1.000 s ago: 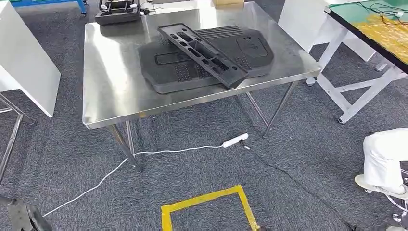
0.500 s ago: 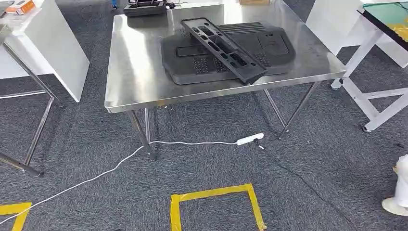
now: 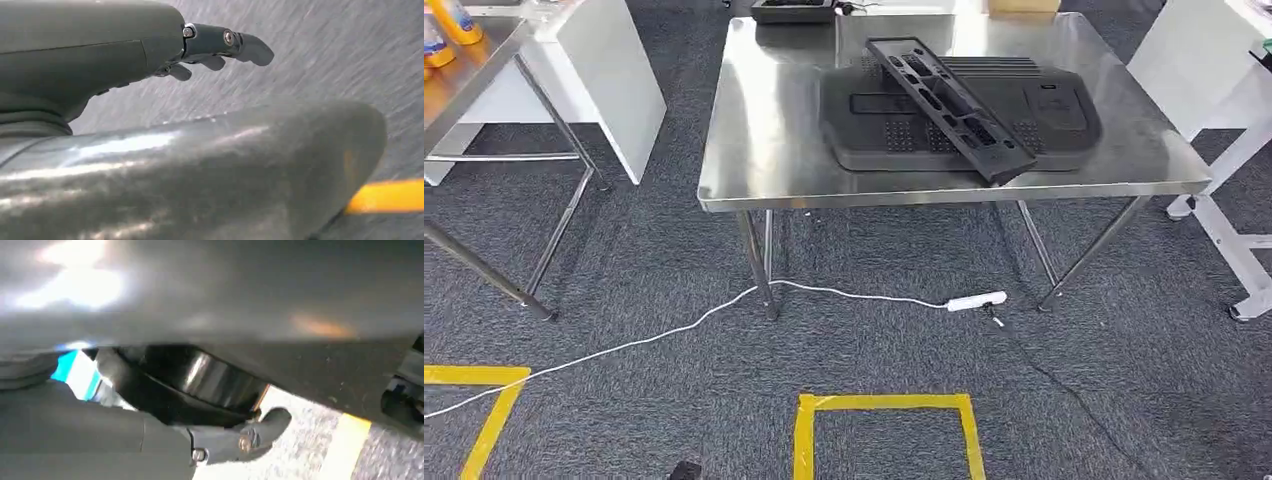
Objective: Take the parts from the cabinet and place them on the table.
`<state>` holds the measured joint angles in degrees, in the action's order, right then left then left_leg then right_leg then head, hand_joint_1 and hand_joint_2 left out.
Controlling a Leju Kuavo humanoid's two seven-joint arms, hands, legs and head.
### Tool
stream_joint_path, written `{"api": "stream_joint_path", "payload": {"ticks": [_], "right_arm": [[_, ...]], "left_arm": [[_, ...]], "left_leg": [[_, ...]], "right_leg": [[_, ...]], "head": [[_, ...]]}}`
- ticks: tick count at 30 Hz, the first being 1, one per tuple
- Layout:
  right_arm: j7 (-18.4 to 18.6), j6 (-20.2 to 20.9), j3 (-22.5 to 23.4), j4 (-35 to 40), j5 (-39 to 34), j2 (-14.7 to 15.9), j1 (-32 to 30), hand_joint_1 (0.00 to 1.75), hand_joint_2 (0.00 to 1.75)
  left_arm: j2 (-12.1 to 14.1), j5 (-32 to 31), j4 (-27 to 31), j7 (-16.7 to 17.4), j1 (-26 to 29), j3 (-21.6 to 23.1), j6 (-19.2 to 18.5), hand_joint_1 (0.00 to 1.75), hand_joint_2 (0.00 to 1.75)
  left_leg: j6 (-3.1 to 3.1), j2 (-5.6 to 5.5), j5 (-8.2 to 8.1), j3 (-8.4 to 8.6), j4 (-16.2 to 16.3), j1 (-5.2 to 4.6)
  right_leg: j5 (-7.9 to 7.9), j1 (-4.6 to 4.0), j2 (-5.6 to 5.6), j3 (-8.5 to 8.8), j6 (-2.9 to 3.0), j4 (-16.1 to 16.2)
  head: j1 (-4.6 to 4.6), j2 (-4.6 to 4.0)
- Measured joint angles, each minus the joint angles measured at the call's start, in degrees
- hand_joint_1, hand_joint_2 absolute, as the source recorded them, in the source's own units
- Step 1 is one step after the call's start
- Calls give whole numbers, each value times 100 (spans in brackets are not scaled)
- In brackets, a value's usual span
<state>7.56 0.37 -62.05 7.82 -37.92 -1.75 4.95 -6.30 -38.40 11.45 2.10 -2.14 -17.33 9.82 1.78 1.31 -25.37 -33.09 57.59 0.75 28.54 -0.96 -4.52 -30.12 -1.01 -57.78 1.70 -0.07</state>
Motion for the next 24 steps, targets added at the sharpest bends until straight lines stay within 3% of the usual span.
{"api": "stream_joint_path", "payload": {"ticks": [1, 2, 4, 5, 6, 7, 8, 9, 10, 13, 14, 15, 16, 18, 19, 20, 21, 23, 24], "right_arm": [[17, 22, -37, 0, 24, 2, 8, 0, 0], [35, 22, -59, 0, 37, 4, 23, 0, 0], [68, 24, -107, 0, 55, 15, 72, 0, 0], [78, 24, -129, 0, 72, 22, 82, 0, 0], [92, 24, -151, 0, 87, 24, 82, 0, 0], [113, 39, -188, 0, 111, 31, 76, 0, 0], [127, 57, -214, 0, 142, 31, 72, 0, 0], [129, 96, -260, 0, 184, 31, 53, 0, 0], [124, 111, -291, 0, 203, 28, 45, 0, 0], [118, 129, -347, 0, 225, 35, 58, 0, 0], [118, 140, -365, 0, 223, 28, 67, 0, 0], [127, 149, -371, 0, 203, 31, 70, 0, 0], [129, 155, -374, 0, 172, 31, 50, 0, 0], [127, 155, -371, -2, 122, 37, 31, 0, 0], [118, 153, -371, -4, 114, 39, 31, 0, 0], [114, 151, -374, -7, 109, 42, 25, 0, 0], [100, 151, -376, -7, 100, 39, 21, 0, 0], [85, 151, -376, -7, 85, 35, 24, 0, 0], [85, 151, -376, -7, 83, 33, 24, 0, 0]], "left_arm": [[-2, 26, -2, 104, -5, 22, -145, 0, 0], [-6, 57, -4, 153, -9, 44, -224, 0, 0], [-18, 74, -17, 216, 5, 64, -292, 0, 0], [-17, 135, -31, 251, 6, 62, -348, 0, 0], [-17, 215, -37, 304, 8, 61, -439, 0, 0], [-17, 325, -37, 408, 9, 55, -586, 0, 0], [-17, 389, -39, 465, 9, 40, -690, 0, 0], [-15, 437, -37, 520, 9, 15, -841, 0, 0], [-6, 479, -37, 539, -2, -20, -924, 0, 0], [20, 481, -39, 528, 61, -63, -1039, 0, 0], [44, 452, -42, 480, 89, -74, -1050, 0, 0], [48, 382, -42, 360, 103, -76, -1052, 0, 0], [64, 328, -42, 237, 98, -76, -1070, 0, 0], [85, 223, -42, 23, 64, -76, -1109, 0, 0], [92, 192, -42, -33, 66, -74, -1149, 0, 0], [109, 181, -42, -16, 73, -74, -1162, 0, 0], [114, 168, -44, 15, 90, -74, -1157, 0, 0], [142, 164, -44, 28, 100, -74, -1113, 0, 0], [162, 164, -44, 30, 93, -76, -1096, 0, 0]], "left_leg": [[47, -57, 35, -35, -5, 10], [61, -132, 56, -73, -4, 10], [54, -287, 100, -129, -2, 10], [41, -365, 117, -143, -2, 13], [19, -464, 136, -155, 1, 19], [-14, -570, 157, -160, 3, 30], [-41, -654, 174, -162, 9, 44], [-82, -738, 200, -185, 9, 45], [-129, -805, 227, -232, 44, 7], [-258, -960, 327, -272, -38, 43], [-287, -974, 342, -301, -23, 56], [-292, -617, 232, -351, 89, 30], [-306, -341, -5, -475, 393, 15], [-326, -175, -475, -849, 1279, 29], [-334, -154, -632, -1020, 1709, 30], [-338, -147, -639, -1055, 1872, 30], [-329, -141, -526, -935, 1713, 31], [-282, -28, -109, -392, 799, 25], [-243, 193, 52, -95, 294, 4]], "right_leg": [[212, 23, 257, -153, 22, -374], [441, 46, 361, -369, 43, -867], [740, 62, 411, -696, 26, -1675], [721, 74, 415, -691, -17, -1716], [592, 106, 420, -553, -87, -1478], [372, 144, 448, -275, -166, -964], [169, 180, 545, -1, -228, -431], [37, 241, 849, 245, -266, 98], [68, 213, 957, 250, -220, 190], [24, 165, 784, 217, -100, 147], [-23, 215, 697, 248, -29, 180], [-37, 222, 622, 251, -4, 181], [-53, 203, 548, 241, 51, 179], [-59, 160, 365, 214, 76, 172], [-58, 145, 267, 201, 78, 168], [-57, 134, 176, 201, 78, 168], [-54, 127, 96, 205, 81, 167], [-42, 118, -35, 231, 91, 167], [-24, 99, -89, 253, 82, 166]], "head": [[-33, 0], [-39, 0], [-33, 0], [-37, 0], [-32, 0], [-30, 0], [-33, 0], [-44, 0], [-46, 0], [-39, 0], [-32, 0], [-26, 0], [37, 0], [37, 0], [46, 0], [42, 0], [44, 0], [44, 0], [46, 0]]}}
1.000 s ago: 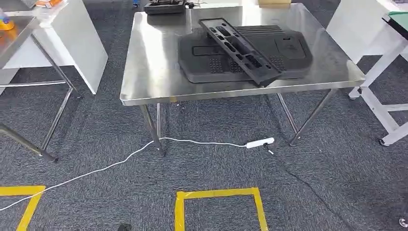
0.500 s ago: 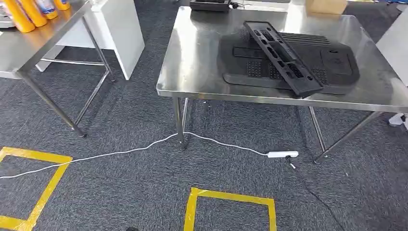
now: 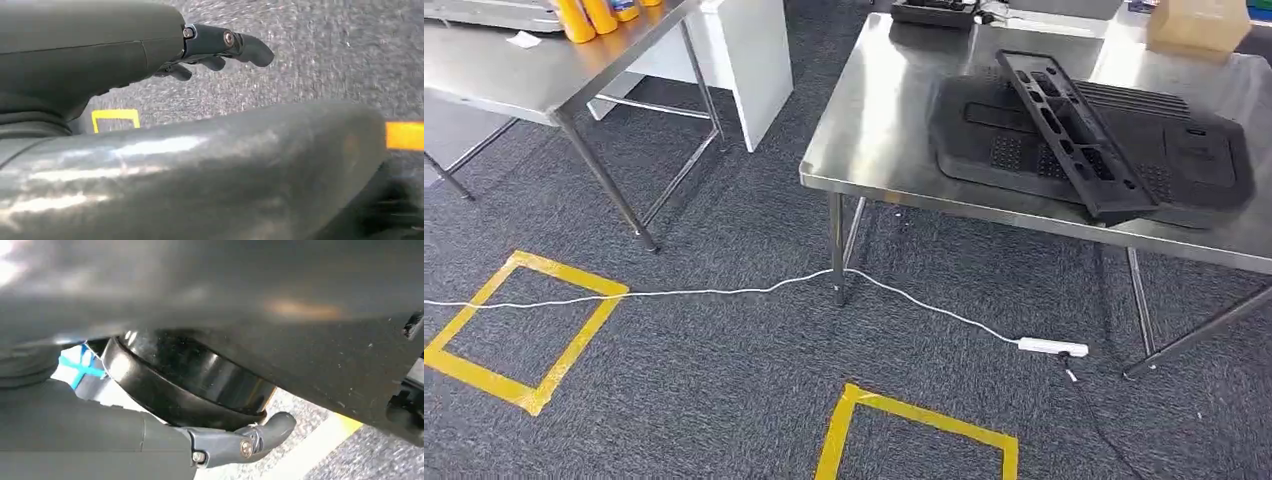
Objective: Take the parts from the cabinet and place them on the table.
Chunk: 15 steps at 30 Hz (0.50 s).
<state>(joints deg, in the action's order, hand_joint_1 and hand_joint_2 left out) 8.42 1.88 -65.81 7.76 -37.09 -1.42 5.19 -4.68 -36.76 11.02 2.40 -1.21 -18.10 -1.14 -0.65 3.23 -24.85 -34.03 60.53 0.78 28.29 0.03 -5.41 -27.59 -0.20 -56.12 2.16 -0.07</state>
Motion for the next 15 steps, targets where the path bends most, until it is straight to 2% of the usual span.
{"api": "stream_joint_path", "payload": {"ticks": [1, 2, 4, 5, 6, 7, 8, 9, 10, 11, 12, 13, 14, 15], "right_arm": [[0, 0, 0, -2, -2, 2, -9, 0, 0], [0, 0, 0, -4, -2, 7, -14, 0, 0], [19, 0, -2, -7, 2, 7, -4, 0, 0], [37, 0, -2, -7, 4, 9, 6, 0, 0], [48, 2, -7, -9, 2, 15, 9, 0, 0], [46, 7, -13, -9, 2, 11, 7, 0, 0], [35, 7, -13, -9, 0, 9, 22, 0, 0], [35, 7, -15, -9, -2, 13, 45, 0, 0], [35, 7, -15, -9, -2, 13, 66, 0, 0], [33, 7, -15, -9, -5, 15, 82, 0, 0], [35, 7, -15, -9, -7, 20, 86, 0, 0], [35, 7, -22, -9, -5, 17, 79, 0, 0], [39, 7, -31, -9, -5, 17, 65, 0, 0], [46, 7, -35, -9, -5, 17, 45, 0, 0]], "left_arm": [[4, 0, 0, 2, -24, 0, 2, 0, 0], [6, 0, 2, 2, -35, 0, 4, 0, 0], [35, 0, 0, 46, -18, 0, 17, 0, 0], [37, -9, -2, 68, -13, 0, 33, 0, 0], [37, -13, 0, 98, -10, 0, 55, 0, 0], [37, -33, 0, 127, -22, 0, 72, 0, 0], [35, -42, 0, 138, -43, 0, 107, 0, 0], [24, -42, 0, 151, -57, 0, 111, 0, 0], [24, -40, 0, 157, -56, 0, 116, 0, 0], [24, -39, 0, 173, -49, 0, 118, 0, 0], [24, -39, 0, 190, -39, 0, 127, 0, 0], [22, -44, -2, 203, -35, 0, 142, 0, 0], [17, -66, -2, 223, -34, 0, 182, 0, 0], [11, -107, -2, 243, -36, 0, 229, 0, 0]], "left_leg": [[39, 268, -116, 73, -167, -99], [91, 130, -84, 42, -176, -79], [133, 16, -80, -5, -176, -116], [178, -63, -50, -15, -210, -98], [234, -133, -7, -6, -252, -40], [280, -202, 21, -30, -254, -37], [306, -258, 38, -62, -254, -37], [328, -355, 58, -97, -254, -40], [340, -432, 72, -120, -253, -41], [337, -513, 90, -134, -253, -42], [324, -607, 107, -138, -253, -40], [305, -717, 126, -142, -251, -38], [281, -814, 145, -143, -250, -35], [253, -904, 165, -148, -249, -31]], "right_leg": [[13, -63, -64, -15, -19, -8], [24, -80, -95, -39, -46, -16], [15, -80, -214, -17, -67, 4], [24, -94, -288, -6, -90, 4], [85, -68, -49, -76, -145, -64], [248, -57, 287, -173, -128, -311], [438, -46, 417, -350, -96, -693], [673, -38, 469, -601, -67, -1248], [825, -39, 490, -791, -64, -1675], [874, -37, 501, -880, -95, -1906], [791, -26, 504, -825, -144, -1833], [600, -3, 515, -629, -212, -1455], [380, 18, 562, -370, -264, -936], [175, 45, 725, -105, -298, -392]], "head": [[4, 0], [-6, 0], [2, 0], [13, 0], [6, 0], [-31, 0], [-44, 0], [-44, 0], [-42, 0], [-46, 0], [-42, 0], [-46, 0], [-41, 0], [-48, 0]]}}
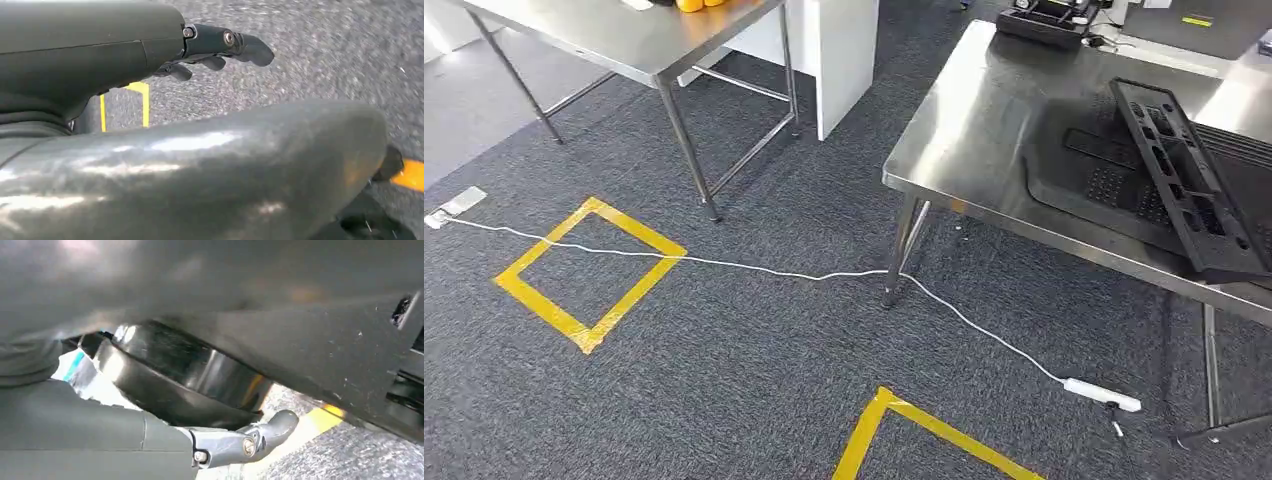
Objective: Take the parts from the cabinet and place them on the table.
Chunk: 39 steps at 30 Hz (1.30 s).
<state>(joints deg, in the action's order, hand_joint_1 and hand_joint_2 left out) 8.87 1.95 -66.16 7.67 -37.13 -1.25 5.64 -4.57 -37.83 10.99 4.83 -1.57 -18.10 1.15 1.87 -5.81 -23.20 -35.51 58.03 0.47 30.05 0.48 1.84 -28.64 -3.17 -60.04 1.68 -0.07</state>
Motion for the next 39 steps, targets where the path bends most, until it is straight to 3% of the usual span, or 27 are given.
{"api": "stream_joint_path", "payload": {"ticks": [1, 5, 6, 8, 10, 11, 12, 14, 15, 16, 17, 18, 20, 21, 22, 23, 25, 26, 27, 28, 30, 31, 32, 36, 37, 38, 39], "right_arm": [[-2, 0, 0, 0, -2, 0, -21, 0, 0], [-4, -2, 0, 2, -9, -20, -14, 0, 0], [-4, -2, 0, 2, -9, -44, -11, 0, 0], [4, -2, 0, 0, -28, -31, -37, 0, 0], [4, -2, 0, -2, -44, -20, -53, 0, 0], [4, -4, 0, -2, -44, -15, -54, 0, 0], [4, -9, 0, -2, -44, -15, -58, 0, 0], [4, -11, 0, -2, -44, -13, -56, 0, 0], [4, -11, 0, -2, -44, -13, -53, 0, 0], [2, -11, 0, -4, -46, -4, -61, 0, 0], [-4, -11, 0, -4, -50, 2, -74, 0, 0], [-7, -11, 0, -7, -55, 15, -69, 0, 0], [-7, -13, -2, -4, -52, 22, -55, 0, 0], [-9, -18, -2, -4, -50, 24, -55, 0, 0], [-29, -18, -2, -4, -55, 33, -56, 0, 0], [-57, -20, -2, -4, -57, 31, -58, 0, 0], [-66, -20, 0, -4, -63, 37, -16, 0, 0], [-66, -22, 0, -4, -63, 35, 6, 0, 0], [-66, -22, 0, -4, -70, 35, 20, 0, 0], [-66, -22, 0, -4, -72, 35, 21, 0, 0], [-61, -22, -2, -4, -72, 33, 0, 0, 0], [-55, -20, -7, -4, -68, 35, -17, 0, 0], [-57, -20, -11, -4, -59, 35, -24, 0, 0], [-66, -33, -57, -2, -2, 28, 5, 0, 0], [-68, -57, -66, -2, 9, 26, 9, 0, 0], [-74, -66, -83, -2, 17, 22, -8, 0, 0], [-83, -68, -98, -2, 26, 31, -33, 0, 0]], "left_arm": [[-2, -13, 0, 9, -4, 0, 29, 0, 0], [-4, -31, -2, 31, 40, 0, 97, 0, 0], [0, -55, -9, 37, 53, 0, 121, 0, 0], [-11, -90, -13, 59, 39, 0, 180, 0, 0], [-20, -107, -13, 61, 16, 2, 197, 0, 0], [-24, -107, -13, 66, 20, 2, 199, 0, 0], [-24, -116, -15, 70, 30, 2, 219, 0, 0], [-24, -134, -15, 70, 38, 2, 278, 0, 0], [-24, -145, -15, 61, 33, 2, 306, 0, 0], [-28, -169, -15, 55, 19, 2, 315, 0, 0], [-48, -179, -15, 46, -2, 2, 326, 0, 0], [-52, -186, -15, 42, -11, 2, 357, 0, 0], [-57, -193, -20, 26, -9, 2, 385, 0, 0], [-59, -201, -22, 22, -7, 2, 425, 0, 0], [-70, -228, -22, 18, -1, 0, 490, 0, 0], [-70, -247, -22, 11, -11, 0, 538, 0, 0], [-79, -254, -22, 4, -44, 0, 567, 0, 0], [-81, -256, -22, 4, -45, 0, 586, 0, 0], [-83, -260, -22, 7, -39, 0, 591, 0, 0], [-87, -260, -22, 11, -35, 0, 606, 0, 0], [-103, -232, -22, 48, -40, 0, 651, 0, 0], [-114, -214, -22, 55, -41, 0, 671, 0, 0], [-116, -199, -22, 59, -57, -2, 693, 0, 0], [-138, -179, -33, 55, -18, -15, 783, 0, 0], [-144, -175, -33, 55, 2, -22, 798, 0, 0], [-149, -169, -33, 57, 2, -26, 809, 0, 0], [-153, -155, -33, 55, -15, -26, 811, 0, 0]], "left_leg": [[-37, -68, 30, -29, 10, -15], [-201, -305, 145, -106, -44, -4], [-201, -218, 121, -140, 14, 12], [-250, 377, -315, -396, 581, -20], [-306, 542, -747, -803, 1525, 19], [-330, 563, -823, -919, 1827, 40], [-345, 570, -768, -892, 1826, 56], [-356, 636, -407, -490, 1139, 86], [-349, 807, -174, -139, 542, 87], [-361, 1176, -173, 72, 157, 60], [-302, 1140, -186, 92, 125, 19], [-260, 1034, -194, 63, 128, 16], [-197, 889, -191, 7, 126, -28], [-136, 801, -152, 14, 84, -3], [-94, 727, -129, 11, 71, 15], [-42, 668, -110, -10, 71, 16], [-5, 504, -93, -48, 71, 6], [5, 418, -86, -58, 71, 3], [10, 316, -78, -61, 72, 2], [10, 216, -67, -61, 73, 2], [-21, 17, -35, -62, 75, 6], [-51, -59, -14, -81, 76, 7], [-87, -134, 6, -122, 126, -50], [-228, -393, 118, -193, 46, -15], [-223, -179, 59, -225, 138, -12], [-243, 178, -151, -329, 383, -40], [-267, 382, -408, -514, 802, -30]], "right_leg": [[-20, 33, 345, 126, 32, 354], [-96, -27, 112, 99, 202, 389], [-142, 64, 14, 129, 264, 428], [-159, 43, -141, 152, 334, 430], [-157, 16, -335, 143, 334, 427], [-153, 15, -426, 140, 335, 424], [-149, 16, -504, 141, 335, 424], [-124, 27, -642, 171, 322, 423], [-95, 29, -711, 202, 289, 418], [-67, -10, -765, 235, 244, 414], [-32, -74, -826, 171, 205, 387], [-25, -85, -872, 181, 191, 397], [-25, -76, -1008, 257, 150, 433], [7, -84, -984, 252, 99, 414], [104, -57, -632, 158, 91, 275], [288, -44, -373, 4, 130, -72], [673, -44, -244, -467, 192, -1041], [774, -49, -232, -654, 188, -1415], [751, -47, -221, -722, 148, -1530], [608, -40, -214, -641, 92, -1325], [159, -6, -99, -229, -20, -397], [2, 28, 174, -48, -44, 27], [-17, 34, 340, -2, -3, 296], [-98, 23, 77, -4, 191, 298], [-131, 73, -13, 46, 242, 323], [-143, 64, -71, 47, 290, 325], [-140, 41, -165, 49, 316, 325]], "head": [[-11, 0], [2, 0], [-7, 0], [92, 0], [96, 0], [103, 0], [98, 0], [105, 0], [105, 0], [118, 0], [153, 0], [94, 0], [96, 0], [92, 0], [72, 0], [65, 0], [57, 0], [57, 0], [57, 0], [59, 0], [55, 0], [46, 0], [37, 0], [50, 0], [55, 0], [120, 0], [144, 0]]}}
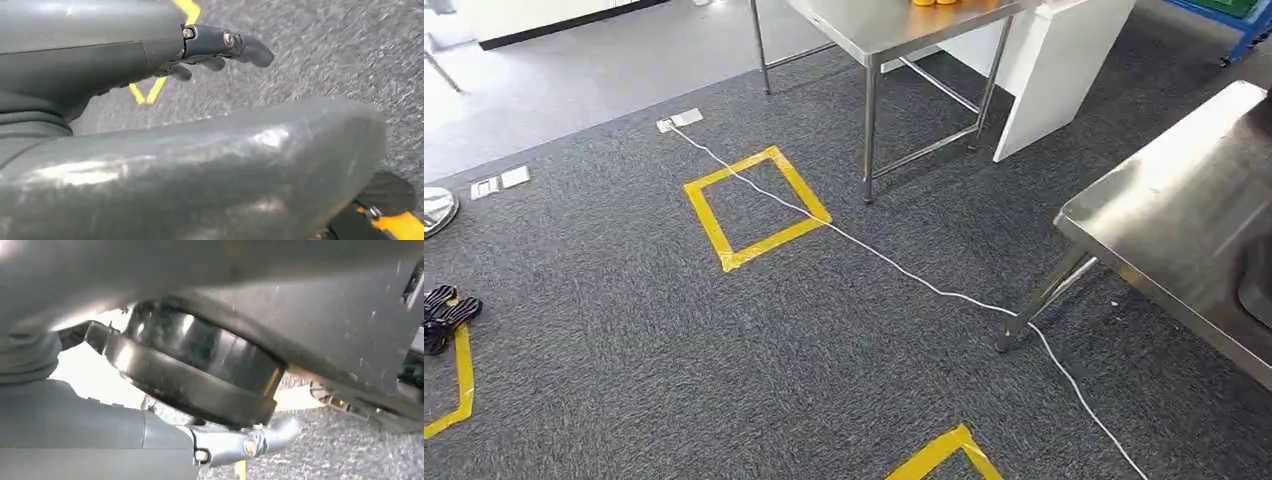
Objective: Take the parts from the cabinet and place them on the table.
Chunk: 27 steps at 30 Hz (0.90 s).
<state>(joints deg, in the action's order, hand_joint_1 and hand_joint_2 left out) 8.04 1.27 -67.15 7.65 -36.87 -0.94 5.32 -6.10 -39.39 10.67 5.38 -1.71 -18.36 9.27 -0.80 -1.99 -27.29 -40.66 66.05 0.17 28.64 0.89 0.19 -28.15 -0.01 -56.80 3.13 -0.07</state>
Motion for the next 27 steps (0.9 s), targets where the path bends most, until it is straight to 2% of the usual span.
{"api": "stream_joint_path", "payload": {"ticks": [1, 2, 3, 4, 5, 6, 7, 8, 9, 11, 12, 13, 14, 15, 16, 17, 18, 19, 20, 21, 22, 23, 24, 27], "right_arm": [[0, 0, -4, 0, 4, 7, -20, 0, 0], [0, 0, -9, 0, 18, 11, -25, 0, 0], [0, 0, -13, -2, 17, 17, -23, 0, 0], [0, 0, -19, -2, 24, 24, -21, 0, 0], [2, 2, -35, -2, 31, 24, -22, 0, 0], [2, 0, -46, -2, 31, 26, -22, 0, 0], [2, 0, -48, -2, 33, 28, -23, 0, 0], [2, 0, -50, -4, 31, 46, -25, 0, 0], [2, 6, -57, -4, 33, 37, -25, 0, 0], [20, 4, -74, -2, 31, 17, -11, 0, 0], [28, 4, -83, -2, 31, 4, 5, 0, 0], [37, 4, -87, -2, 31, 11, 8, 0, 0], [37, 4, -90, -2, 26, 2, 2, 0, 0], [24, 4, -90, 0, 22, 2, 12, 0, 0], [22, 2, -90, 0, 13, 4, 40, 0, 0], [22, 4, -90, 0, 6, 4, 56, 0, 0], [22, 4, -90, 0, -4, 2, 80, 0, 0], [22, 4, -90, 0, -13, 2, 85, 0, 0], [22, 4, -90, 0, -18, 2, 86, 0, 0], [22, 4, -90, 0, -20, -2, 77, 0, 0], [26, 4, -90, 0, -20, -2, 63, 0, 0], [31, 4, -92, 0, -20, -2, 47, 0, 0], [31, 4, -92, 0, -20, -4, 46, 0, 0], [33, 4, -92, 2, -22, -11, 67, 0, 0]], "left_arm": [[-2, 11, 0, 0, -20, 0, 0, 0, 0], [-7, 24, 0, 0, -28, -2, 0, 0, 0], [-9, 24, 0, 0, -23, -2, -2, 0, 0], [-13, 24, 0, 4, -17, -4, -2, 0, 0], [-13, 24, 0, 24, -14, -9, -2, 0, 0], [-11, 24, 0, 52, -18, -20, 13, 0, 0], [-11, 28, 0, 92, -25, -31, 59, 0, 0], [-37, 59, 0, 153, -52, -39, 96, 0, 0], [-39, 113, 2, 216, -71, -70, 131, 0, 0], [-48, 214, 2, 323, -64, -153, 282, 0, 0], [-52, 273, 0, 359, -57, -193, 326, 0, 0], [-61, 345, 2, 372, -50, -249, 345, 0, 0], [-70, 409, 2, 374, -53, -306, 363, 0, 0], [-76, 463, 2, 369, -68, -360, 387, 0, 0], [-92, 496, 2, 357, -79, -404, 389, 0, 0], [-100, 516, 2, 337, -80, -439, 389, 0, 0], [-103, 535, 2, 323, -77, -472, 387, 0, 0], [-105, 562, 2, 310, -74, -509, 385, 0, 0], [-105, 564, 2, 310, -74, -536, 385, 0, 0], [-105, 564, 2, 308, -75, -557, 385, 0, 0], [-109, 564, 2, 306, -75, -573, 385, 0, 0], [-120, 564, 2, 304, -72, -586, 382, 0, 0], [-120, 564, 2, 302, -74, -603, 382, 0, 0], [-140, 562, 0, 299, -45, -616, 380, 0, 0]], "left_leg": [[-23, 103, -219, -200, 464, 21], [-44, 152, -382, -382, 870, 44], [-65, 176, -406, -449, 1049, 66], [-83, 191, -316, -382, 965, 89], [-100, 228, -117, -165, 604, 115], [-111, 322, 105, 139, 87, 131], [-115, 531, 272, 445, -399, 140], [-122, 729, 165, 529, -559, 51], [-38, 595, 182, 521, -585, 88], [27, 469, 168, 480, -585, 33], [76, 379, 191, 458, -602, 25], [129, 308, 222, 472, -635, 70], [173, 251, 240, 464, -639, 60], [223, 192, 253, 447, -639, 56], [244, 113, 256, 434, -639, 50], [253, 34, 259, 428, -639, 42], [258, -52, 262, 427, -639, 36], [261, -151, 267, 430, -638, 36], [261, -247, 277, 430, -637, 36], [249, -345, 291, 431, -637, 38], [228, -446, 307, 431, -637, 41], [194, -517, 329, 406, -636, 43], [165, -567, 342, 395, -617, 5], [40, -715, 420, 366, -704, 38]], "right_leg": [[4, -16, -102, 1, 4, 0], [9, -27, -198, -6, 12, -3], [12, -27, -282, -4, 13, -3], [19, -26, -357, -2, 16, -3], [37, -21, -432, 13, 2, -6], [57, -12, -497, 37, -19, -7], [84, -12, -561, 73, -59, -12], [117, -81, -611, 19, -107, -18], [148, -104, -659, 36, -141, -30], [153, -92, -774, 64, -165, 8], [159, -101, -848, 129, -202, 8], [209, -66, -730, 58, -241, -41], [332, -59, -370, -13, -223, -255], [530, -57, -167, -217, -178, -670], [737, -58, -98, -468, -146, -1189], [883, -65, -75, -692, -134, -1632], [913, -68, -58, -832, -154, -1892], [835, -66, -51, -829, -193, -1835], [666, -62, -40, -709, -245, -1536], [435, -49, 2, -503, -294, -1064], [184, -20, 179, -238, -331, -469], [141, 17, 532, -110, -295, -137], [115, -14, 469, -140, -254, -101], [69, -70, 307, -115, -151, -104]], "head": [[-11, 0], [-9, 0], [-7, 0], [-11, 0], [0, 0], [-9, 0], [0, 0], [13, 0], [-20, 0], [-52, 0], [-44, 0], [-51, 0], [-74, 0], [-87, 0], [-87, 0], [-87, 0], [-90, 0], [-83, 0], [-90, 0], [-87, 0], [-90, 0], [-101, 0], [-90, 0], [-96, 0]]}}
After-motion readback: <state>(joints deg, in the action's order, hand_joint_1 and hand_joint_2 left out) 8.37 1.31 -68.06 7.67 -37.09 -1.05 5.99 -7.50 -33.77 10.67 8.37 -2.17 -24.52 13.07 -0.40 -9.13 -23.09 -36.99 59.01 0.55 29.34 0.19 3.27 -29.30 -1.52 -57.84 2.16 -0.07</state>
